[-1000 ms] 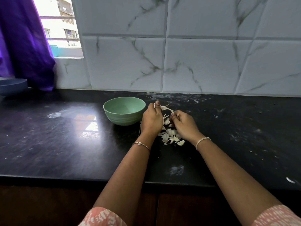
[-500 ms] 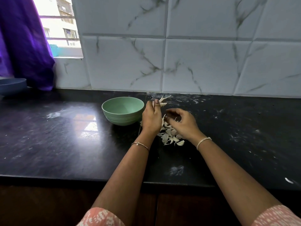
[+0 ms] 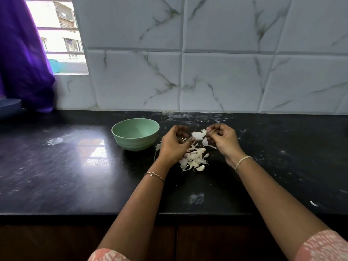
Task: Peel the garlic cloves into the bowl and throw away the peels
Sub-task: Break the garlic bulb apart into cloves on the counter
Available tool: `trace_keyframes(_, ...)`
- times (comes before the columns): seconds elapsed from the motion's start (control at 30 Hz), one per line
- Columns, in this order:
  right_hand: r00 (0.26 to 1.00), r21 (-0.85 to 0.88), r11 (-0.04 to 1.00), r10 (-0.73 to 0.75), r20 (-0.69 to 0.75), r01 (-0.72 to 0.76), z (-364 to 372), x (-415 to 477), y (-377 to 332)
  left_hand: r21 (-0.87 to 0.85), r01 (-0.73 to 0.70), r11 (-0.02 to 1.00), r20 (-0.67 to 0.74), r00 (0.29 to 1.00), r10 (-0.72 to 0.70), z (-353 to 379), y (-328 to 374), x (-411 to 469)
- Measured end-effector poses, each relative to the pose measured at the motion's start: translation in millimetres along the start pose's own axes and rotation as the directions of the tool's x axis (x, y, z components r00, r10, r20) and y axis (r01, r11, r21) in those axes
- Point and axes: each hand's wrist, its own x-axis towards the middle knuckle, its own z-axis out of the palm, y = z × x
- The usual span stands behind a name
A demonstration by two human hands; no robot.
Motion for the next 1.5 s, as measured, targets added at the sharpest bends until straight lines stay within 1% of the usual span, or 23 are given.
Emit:
trace_keyframes(0.1,0.993,-0.229,0.973,-0.011,-0.114,-0.016,-30.4,4.2,14.0,0.017,0.001,1.000,-0.101,0.995,0.000,-9.1,-0.9,-4.0)
trace_keyframes(0.2,0.982,-0.463,0.878,0.037,-0.187,-0.122,-59.5,2.5,34.0,0.051,0.023,0.998,-0.155,0.988,-0.015,-19.0,-0.7,-10.5)
trace_keyframes(0.27,0.976,-0.548,0.817,0.078,-0.203,-0.179,-69.2,-3.6,39.1,0.090,0.042,0.995,-0.159,0.987,-0.028,-23.5,0.4,-16.9)
trace_keyframes(0.37,0.968,-0.647,0.734,0.058,-0.243,-0.207,-71.4,-7.9,36.9,0.134,0.073,0.988,-0.133,0.990,-0.055,-26.4,-0.1,-25.5)
trace_keyframes(0.47,0.946,-0.679,0.692,0.017,-0.323,-0.245,-71.6,-9.7,34.7,0.155,0.069,0.986,-0.118,0.992,-0.051,-28.7,1.3,-34.1)
trace_keyframes(0.53,0.928,-0.675,0.678,0.028,-0.372,-0.291,-74.0,-10.6,34.6,0.158,0.071,0.985,-0.092,0.994,-0.057,-30.7,0.9,-38.4)
trace_keyframes(0.6,0.917,-0.674,0.659,0.059,-0.394,-0.332,-76.8,-11.8,34.2,0.169,0.083,0.982,-0.006,0.996,-0.084,-31.4,0.0,-41.6)
trace_keyframes(0.7,0.913,-0.693,0.622,0.095,-0.397,-0.366,-79.0,-11.2,34.2,0.245,0.085,0.966,0.156,0.980,-0.126,-32.6,-2.1,-43.8)
trace_keyframes(0.77,0.910,-0.686,0.623,0.106,-0.401,-0.375,-78.8,-10.0,34.8,0.275,0.078,0.958,0.213,0.967,-0.140,-35.5,-2.6,-43.8)
trace_keyframes(0.8,0.910,-0.673,0.640,0.107,-0.401,-0.372,-78.6,-9.1,35.5,0.279,0.076,0.957,0.229,0.963,-0.143,-37.2,-3.3,-43.1)
trace_keyframes(0.9,0.920,-0.613,0.719,0.096,-0.379,-0.327,-77.8,-6.8,38.7,0.258,0.078,0.963,0.240,0.960,-0.142,-42.0,-7.2,-39.0)
trace_keyframes(1.0,0.926,-0.563,0.775,0.073,-0.371,-0.286,-78.2,-3.9,40.1,0.224,0.099,0.969,0.229,0.962,-0.151,-43.4,-10.0,-36.6)
trace_keyframes(1.07,0.920,-0.569,0.779,0.027,-0.391,-0.265,-76.9,-3.8,37.6,0.189,0.131,0.973,0.197,0.966,-0.168,-43.2,-12.1,-35.1)
trace_keyframes(1.1,0.921,-0.611,0.755,-0.024,-0.388,-0.238,-74.7,-4.9,34.4,0.169,0.148,0.974,0.165,0.970,-0.176,-42.8,-13.5,-33.8)
trace_keyframes(1.13,0.931,-0.674,0.717,-0.098,-0.352,-0.179,-71.3,-6.0,31.3,0.154,0.161,0.975,0.126,0.975,-0.181,-42.4,-15.3,-32.5)
trace_keyframes(1.17,0.945,-0.741,0.665,-0.175,-0.276,-0.093,-66.5,-6.9,28.4,0.145,0.169,0.975,0.086,0.979,-0.183,-42.0,-16.5,-31.2)
trace_keyframes(1.2,0.960,-0.801,0.598,-0.227,-0.161,0.007,-60.6,-6.6,26.9,0.140,0.175,0.975,0.052,0.982,-0.184,-41.5,-17.5,-30.1)
trace_keyframes(1.23,0.971,-0.847,0.521,-0.238,-0.027,0.104,-53.9,-5.7,26.1,0.130,0.183,0.974,0.029,0.982,-0.188,-41.1,-17.8,-29.4)
trace_keyframes(1.3,0.966,-0.891,0.378,-0.151,0.209,0.252,-38.2,-2.2,26.8,0.091,0.198,0.976,0.015,0.980,-0.200,-41.6,-19.6,-28.9)
trace_keyframes(1.33,0.955,-0.899,0.321,-0.092,0.282,0.296,-30.6,-0.3,28.1,0.071,0.204,0.976,0.018,0.979,-0.205,-41.9,-20.1,-29.0)
trace_keyframes(1.4,0.939,-0.911,0.245,0.003,0.344,0.333,-18.9,3.7,28.7,0.053,0.208,0.977,0.014,0.978,-0.209,-42.3,-21.2,-29.0)
trace_keyframes(1.47,0.940,-0.927,0.202,0.058,0.335,0.317,-14.1,8.1,27.9,0.025,0.216,0.976,0.003,0.976,-0.216,-41.7,-20.4,-29.1)
trace_keyframes(1.5,0.948,-0.938,0.174,0.057,0.313,0.299,-14.7,9.2,26.8,0.004,0.225,0.974,-0.006,0.974,-0.225,-40.9,-19.5,-29.3)
